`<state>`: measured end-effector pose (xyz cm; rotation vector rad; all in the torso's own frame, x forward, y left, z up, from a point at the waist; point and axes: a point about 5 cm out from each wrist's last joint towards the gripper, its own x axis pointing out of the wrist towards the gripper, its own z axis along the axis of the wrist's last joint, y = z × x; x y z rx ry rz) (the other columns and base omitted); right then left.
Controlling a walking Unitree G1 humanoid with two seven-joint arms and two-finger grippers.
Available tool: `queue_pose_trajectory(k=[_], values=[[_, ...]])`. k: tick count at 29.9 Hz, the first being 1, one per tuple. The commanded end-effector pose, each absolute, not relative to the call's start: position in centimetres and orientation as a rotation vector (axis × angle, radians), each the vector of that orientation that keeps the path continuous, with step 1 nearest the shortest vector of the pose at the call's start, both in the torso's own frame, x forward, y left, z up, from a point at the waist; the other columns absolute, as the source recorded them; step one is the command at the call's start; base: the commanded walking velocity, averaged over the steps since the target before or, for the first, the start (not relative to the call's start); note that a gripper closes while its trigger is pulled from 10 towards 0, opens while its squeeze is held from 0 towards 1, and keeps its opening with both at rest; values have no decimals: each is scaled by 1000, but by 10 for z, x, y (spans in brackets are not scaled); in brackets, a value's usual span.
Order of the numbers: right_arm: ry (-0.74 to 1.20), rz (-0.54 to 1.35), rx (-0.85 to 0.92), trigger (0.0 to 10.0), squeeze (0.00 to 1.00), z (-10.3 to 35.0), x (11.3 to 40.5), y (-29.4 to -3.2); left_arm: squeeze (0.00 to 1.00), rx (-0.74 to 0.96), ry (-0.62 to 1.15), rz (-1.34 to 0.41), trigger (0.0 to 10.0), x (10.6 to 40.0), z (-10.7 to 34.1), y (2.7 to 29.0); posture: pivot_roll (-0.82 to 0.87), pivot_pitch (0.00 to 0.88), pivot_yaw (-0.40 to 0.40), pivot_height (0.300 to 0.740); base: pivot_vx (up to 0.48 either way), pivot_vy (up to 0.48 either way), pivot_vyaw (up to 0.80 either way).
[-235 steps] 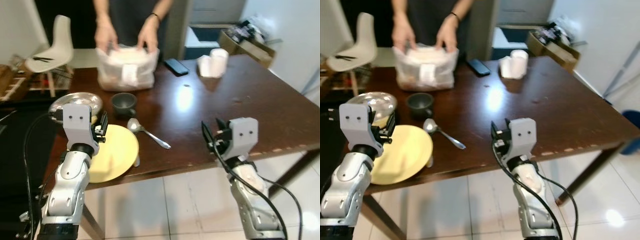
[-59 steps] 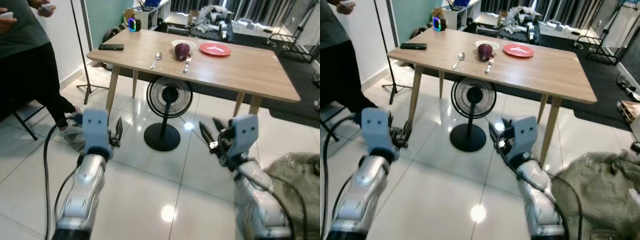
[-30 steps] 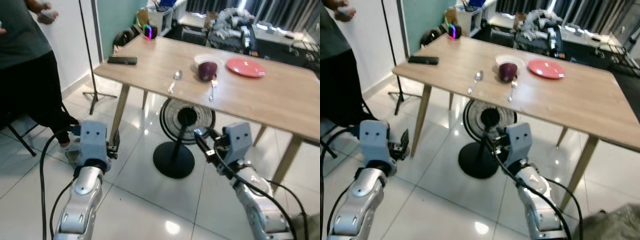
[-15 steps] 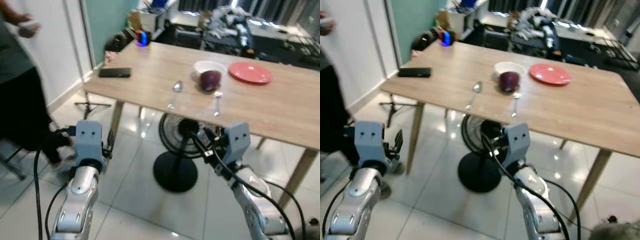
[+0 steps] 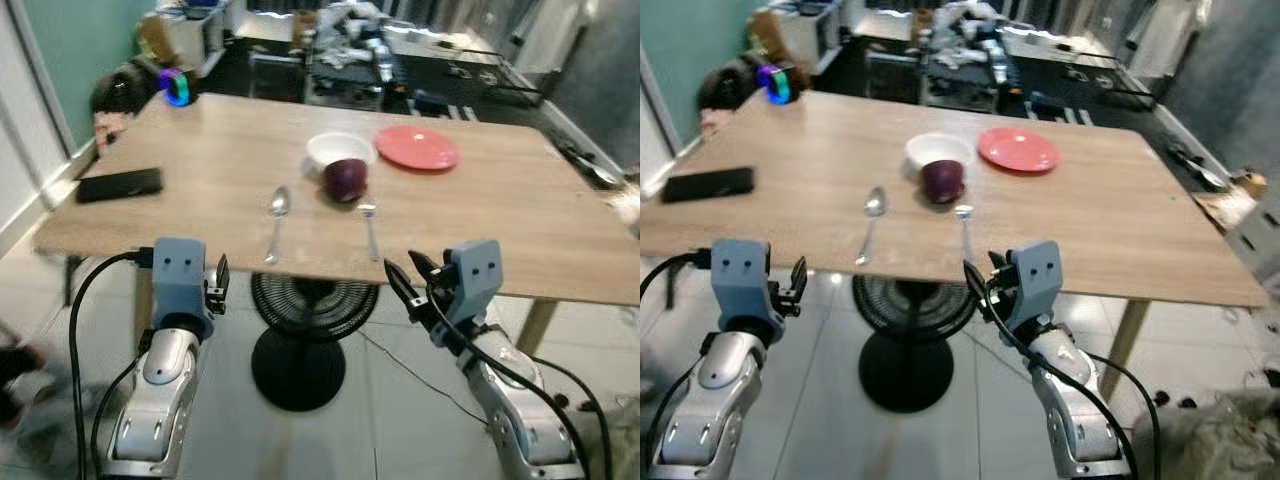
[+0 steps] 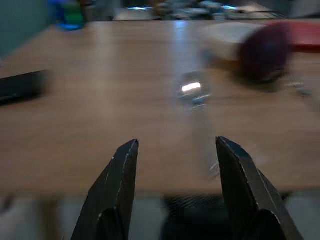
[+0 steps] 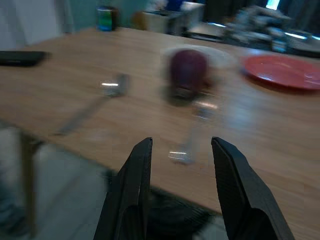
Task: Setting the table
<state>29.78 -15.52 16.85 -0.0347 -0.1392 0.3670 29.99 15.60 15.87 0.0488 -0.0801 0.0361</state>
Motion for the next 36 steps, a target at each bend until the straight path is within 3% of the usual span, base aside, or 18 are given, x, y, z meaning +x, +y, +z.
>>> queue_pose_trajectory(k=[1,18,26,32,36], values=[[-130,335,-34,10000,0,168,299,-162,0,50,-70,21,10000,301,157,151,-46,0,3,740,480,0,0],[-130,318,-28,10000,0,169,303,-163,0,74,-83,7,10000,303,159,150,-46,0,5,740,468,0,0],[-10,350,-44,10000,0,152,291,-159,0,171,-121,-116,10000,287,160,138,-41,0,5,740,0,0,0],[157,439,-43,10000,0,125,265,-139,0,171,-118,-105,10000,281,160,139,-41,0,5,740,0,0,0],[302,347,91,10000,0,105,267,-131,0,220,-97,-111,10000,288,160,137,-34,0,4,740,0,0,0]])
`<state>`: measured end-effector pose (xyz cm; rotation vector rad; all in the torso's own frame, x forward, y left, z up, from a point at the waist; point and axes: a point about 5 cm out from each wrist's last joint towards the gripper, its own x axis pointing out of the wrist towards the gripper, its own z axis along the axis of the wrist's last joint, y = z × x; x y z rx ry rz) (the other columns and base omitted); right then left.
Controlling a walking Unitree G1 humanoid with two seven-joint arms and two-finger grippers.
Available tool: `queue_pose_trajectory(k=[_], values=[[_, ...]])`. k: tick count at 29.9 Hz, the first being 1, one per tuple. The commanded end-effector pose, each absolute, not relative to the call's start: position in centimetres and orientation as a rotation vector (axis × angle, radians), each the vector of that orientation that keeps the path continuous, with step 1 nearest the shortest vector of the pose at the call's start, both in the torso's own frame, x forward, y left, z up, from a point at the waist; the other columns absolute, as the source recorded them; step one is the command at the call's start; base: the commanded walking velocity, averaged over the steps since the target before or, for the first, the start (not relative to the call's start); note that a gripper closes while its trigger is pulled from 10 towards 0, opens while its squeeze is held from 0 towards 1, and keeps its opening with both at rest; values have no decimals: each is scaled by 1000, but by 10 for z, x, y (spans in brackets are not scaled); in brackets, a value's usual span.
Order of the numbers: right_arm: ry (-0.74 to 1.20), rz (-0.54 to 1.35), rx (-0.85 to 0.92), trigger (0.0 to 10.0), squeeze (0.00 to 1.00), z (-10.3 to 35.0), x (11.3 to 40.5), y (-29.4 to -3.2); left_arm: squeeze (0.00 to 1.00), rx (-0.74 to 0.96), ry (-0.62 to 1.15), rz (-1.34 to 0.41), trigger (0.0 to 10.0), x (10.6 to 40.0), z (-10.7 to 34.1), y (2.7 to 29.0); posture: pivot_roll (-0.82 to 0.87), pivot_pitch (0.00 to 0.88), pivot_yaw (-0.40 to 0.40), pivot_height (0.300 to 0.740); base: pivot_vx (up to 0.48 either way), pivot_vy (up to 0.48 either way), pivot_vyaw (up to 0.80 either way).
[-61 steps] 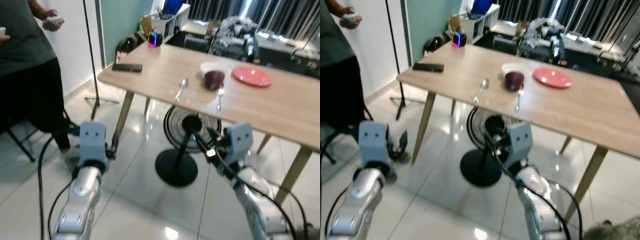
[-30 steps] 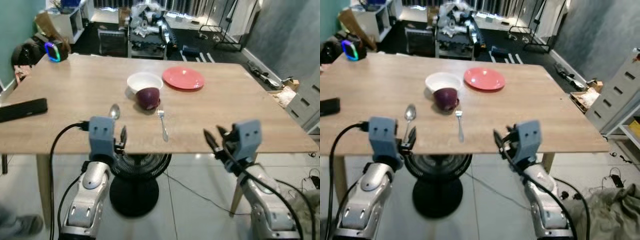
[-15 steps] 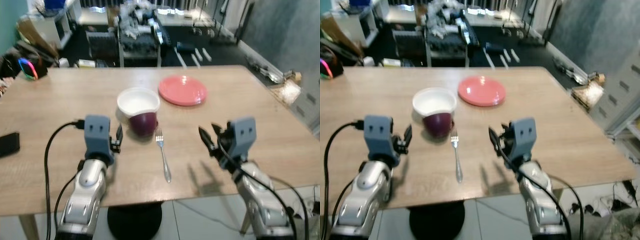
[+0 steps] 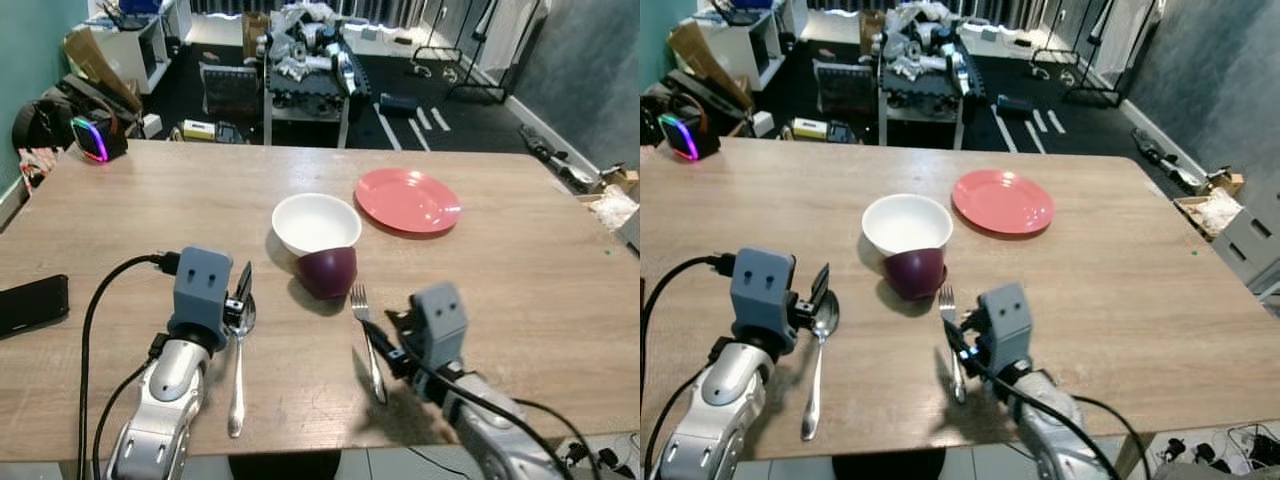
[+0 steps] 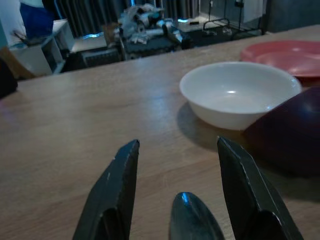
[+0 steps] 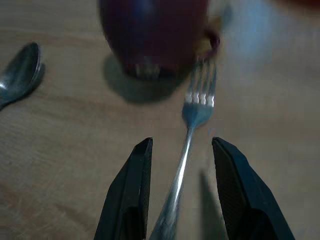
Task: Setting the table
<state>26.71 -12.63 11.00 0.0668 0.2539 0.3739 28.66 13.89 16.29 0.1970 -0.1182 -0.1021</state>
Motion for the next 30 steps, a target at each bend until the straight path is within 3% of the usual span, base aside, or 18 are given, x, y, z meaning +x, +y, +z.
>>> queue_pose_trajectory(k=[1,6,8,12,21,27,30], values=[[319,353,111,10000,0,104,266,-130,0,233,-95,-112,10000,290,160,137,-34,0,4,740,0,0,0],[347,394,108,10000,0,102,263,-127,0,230,-84,-115,10000,294,161,136,-40,0,6,740,0,0,0],[341,345,22,10000,0,98,267,-130,0,240,-80,-115,10000,297,160,135,-38,0,6,740,0,0,0],[337,267,50,10000,0,97,276,-129,0,227,-89,-105,10000,300,164,135,-32,0,2,740,0,0,0],[418,381,0,10000,0,83,280,-101,0,224,-81,-82,10000,301,163,137,-12,0,-8,740,0,0,0],[331,362,156,10000,0,103,288,-95,0,218,-77,-67,10000,299,161,138,-4,0,-13,740,0,0,0],[240,315,31,10000,0,111,297,-104,0,216,-79,-64,10000,299,161,138,-6,0,-12,740,0,0,0]])
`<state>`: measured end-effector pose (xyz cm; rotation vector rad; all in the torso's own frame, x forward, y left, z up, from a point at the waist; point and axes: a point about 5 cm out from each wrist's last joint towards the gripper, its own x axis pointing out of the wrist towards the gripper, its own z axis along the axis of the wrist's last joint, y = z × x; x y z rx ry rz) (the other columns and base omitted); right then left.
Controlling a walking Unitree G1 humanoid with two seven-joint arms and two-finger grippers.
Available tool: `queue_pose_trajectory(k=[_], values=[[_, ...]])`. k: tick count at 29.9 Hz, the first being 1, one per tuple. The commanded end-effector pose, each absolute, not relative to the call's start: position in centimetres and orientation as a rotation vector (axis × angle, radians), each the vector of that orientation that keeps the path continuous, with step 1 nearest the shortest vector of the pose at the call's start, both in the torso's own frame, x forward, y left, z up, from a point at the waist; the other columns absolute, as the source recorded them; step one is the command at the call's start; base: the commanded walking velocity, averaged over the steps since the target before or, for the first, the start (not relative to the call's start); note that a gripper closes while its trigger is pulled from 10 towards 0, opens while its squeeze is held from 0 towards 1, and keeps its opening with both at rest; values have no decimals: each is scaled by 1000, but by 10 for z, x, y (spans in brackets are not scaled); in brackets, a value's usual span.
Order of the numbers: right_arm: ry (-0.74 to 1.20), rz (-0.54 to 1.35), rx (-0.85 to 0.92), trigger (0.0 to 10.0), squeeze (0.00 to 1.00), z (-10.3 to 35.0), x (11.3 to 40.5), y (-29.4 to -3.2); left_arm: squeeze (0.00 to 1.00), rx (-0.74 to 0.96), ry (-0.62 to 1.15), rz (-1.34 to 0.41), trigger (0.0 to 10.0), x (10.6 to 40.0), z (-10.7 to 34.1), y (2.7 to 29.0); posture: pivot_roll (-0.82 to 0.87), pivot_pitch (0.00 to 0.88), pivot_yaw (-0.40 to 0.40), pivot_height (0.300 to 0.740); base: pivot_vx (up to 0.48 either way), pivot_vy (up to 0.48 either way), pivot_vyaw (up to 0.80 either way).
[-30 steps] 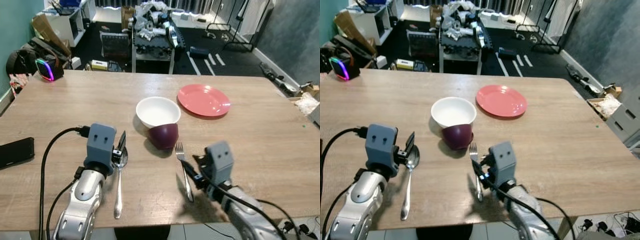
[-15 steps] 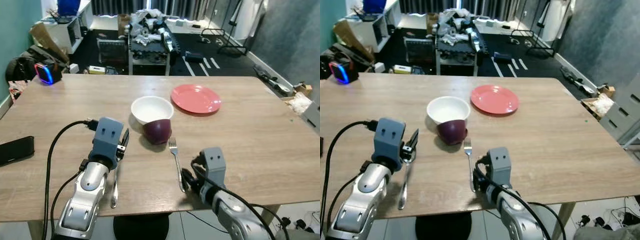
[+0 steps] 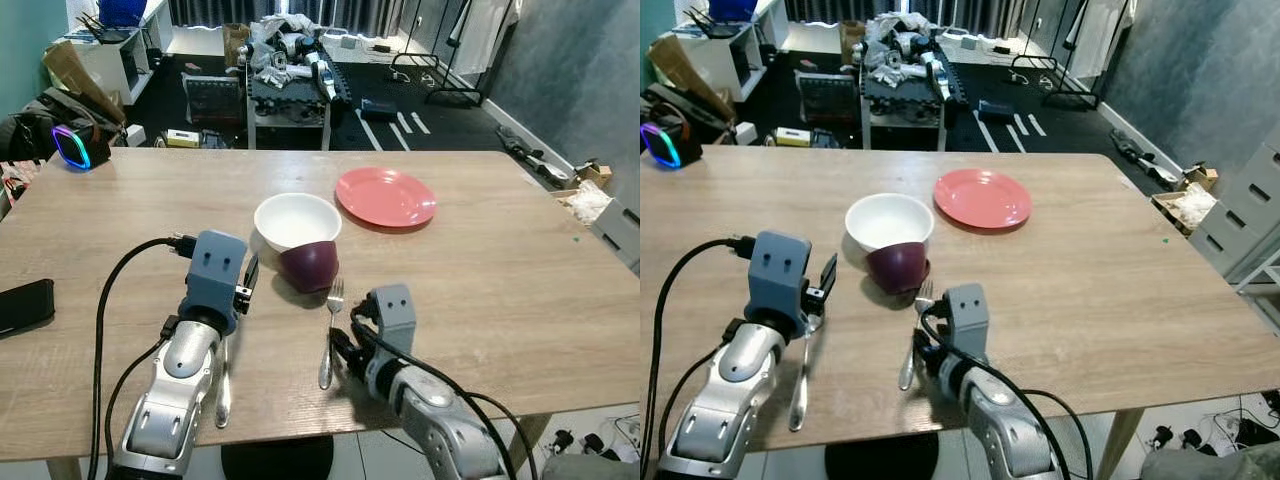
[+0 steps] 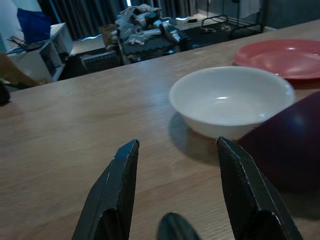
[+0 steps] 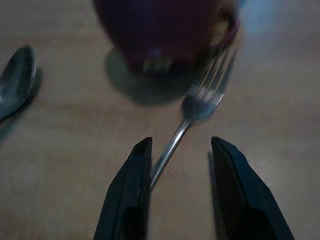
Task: Setting the table
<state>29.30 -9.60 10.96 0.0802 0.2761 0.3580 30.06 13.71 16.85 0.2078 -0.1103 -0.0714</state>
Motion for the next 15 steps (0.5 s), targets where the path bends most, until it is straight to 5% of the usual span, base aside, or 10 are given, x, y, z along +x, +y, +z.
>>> queue_pose_trajectory(k=[1,8,13,15], values=[[240,315,31,10000,0,111,297,-104,0,216,-79,-64,10000,299,161,138,-6,0,-12,740,0,0,0],[137,383,44,10000,0,142,299,-95,0,213,-83,-59,10000,301,162,138,-15,0,-9,740,0,0,0],[274,531,-277,10000,0,104,282,-85,0,211,-85,-60,10000,302,163,136,-22,0,-8,740,0,0,0],[258,608,-184,10000,0,101,274,-79,0,208,-87,-59,10000,302,163,136,-19,0,-6,740,0,0,0]])
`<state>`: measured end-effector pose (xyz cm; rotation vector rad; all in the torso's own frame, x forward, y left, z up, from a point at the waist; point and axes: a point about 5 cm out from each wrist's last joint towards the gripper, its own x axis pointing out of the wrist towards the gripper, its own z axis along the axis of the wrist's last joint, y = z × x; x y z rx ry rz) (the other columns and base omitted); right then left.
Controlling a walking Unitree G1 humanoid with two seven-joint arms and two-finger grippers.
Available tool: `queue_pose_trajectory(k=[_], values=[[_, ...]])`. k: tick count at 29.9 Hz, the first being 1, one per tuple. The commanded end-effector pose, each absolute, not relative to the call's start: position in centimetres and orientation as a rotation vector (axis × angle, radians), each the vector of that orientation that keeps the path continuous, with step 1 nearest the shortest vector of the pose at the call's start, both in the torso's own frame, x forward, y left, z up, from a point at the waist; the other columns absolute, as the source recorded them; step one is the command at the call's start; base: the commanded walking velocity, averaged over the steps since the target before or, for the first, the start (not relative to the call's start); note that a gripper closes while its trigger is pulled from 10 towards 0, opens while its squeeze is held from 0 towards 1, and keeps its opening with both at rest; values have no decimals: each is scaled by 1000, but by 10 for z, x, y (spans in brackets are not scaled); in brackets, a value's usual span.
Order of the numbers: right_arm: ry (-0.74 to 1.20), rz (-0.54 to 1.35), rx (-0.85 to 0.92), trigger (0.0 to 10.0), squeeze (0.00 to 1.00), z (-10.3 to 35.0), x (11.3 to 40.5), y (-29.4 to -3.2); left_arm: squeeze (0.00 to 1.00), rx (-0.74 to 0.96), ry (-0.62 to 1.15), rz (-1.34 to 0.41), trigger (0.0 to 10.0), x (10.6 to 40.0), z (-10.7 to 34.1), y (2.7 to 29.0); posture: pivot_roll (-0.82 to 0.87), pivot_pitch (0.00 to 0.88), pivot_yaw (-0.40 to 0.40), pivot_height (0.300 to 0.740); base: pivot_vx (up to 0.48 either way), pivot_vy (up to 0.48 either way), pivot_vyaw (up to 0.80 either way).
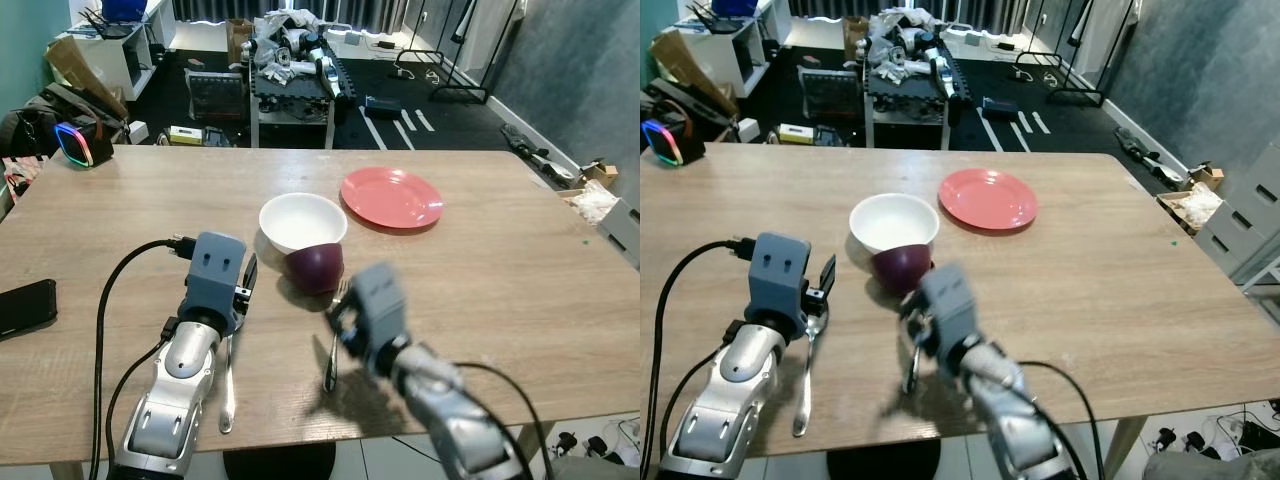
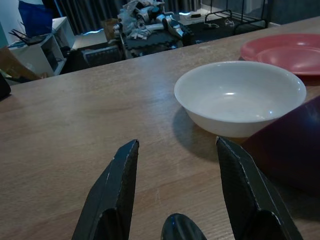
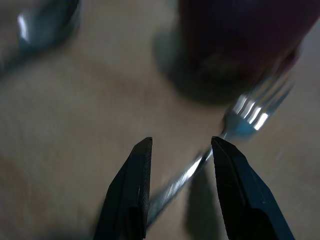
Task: Setting the table
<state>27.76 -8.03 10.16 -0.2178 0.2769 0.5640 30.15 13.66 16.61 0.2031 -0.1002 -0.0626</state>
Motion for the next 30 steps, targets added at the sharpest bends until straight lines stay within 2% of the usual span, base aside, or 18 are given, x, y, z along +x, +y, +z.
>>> queue_pose_trajectory(k=[1,4,6,7,9,14,15,17,20,27,30], values=[[258,608,-184,10000,0,101,274,-79,0,208,-87,-59,10000,302,163,136,-19,0,-6,740,0,0,0],[256,637,-205,10000,0,99,273,-75,0,210,-82,-59,10000,302,161,136,-15,0,-9,740,0,0,0],[355,551,-312,10000,0,79,277,-83,0,211,-83,-58,10000,302,162,136,-12,0,-10,740,0,0,0],[355,551,-312,10000,0,79,277,-83,0,211,-83,-58,10000,302,162,136,-12,0,-10,740,0,0,0],[396,476,-417,10000,0,68,279,-95,0,213,-85,-52,10000,302,163,137,-4,0,-15,740,0,0,0],[401,395,-464,10000,0,67,285,-118,0,215,-82,-39,10000,301,162,141,-2,0,-14,740,0,0,0],[400,360,-481,10000,0,68,288,-131,0,216,-79,-38,10000,300,161,142,-5,0,-14,740,0,0,0],[403,351,-480,10000,0,68,288,-135,0,216,-79,-38,10000,300,161,142,-5,0,-15,740,0,0,0],[430,318,-507,10000,0,64,286,-157,0,205,-85,-43,10000,301,162,140,-3,0,-21,740,0,0,0],[475,309,-420,10000,0,61,283,-166,0,201,-83,-41,10000,300,161,139,-5,0,-27,740,0,0,0],[492,369,-286,10000,0,61,282,-159,0,200,-80,-42,10000,299,161,139,-5,0,-23,740,0,0,0]])
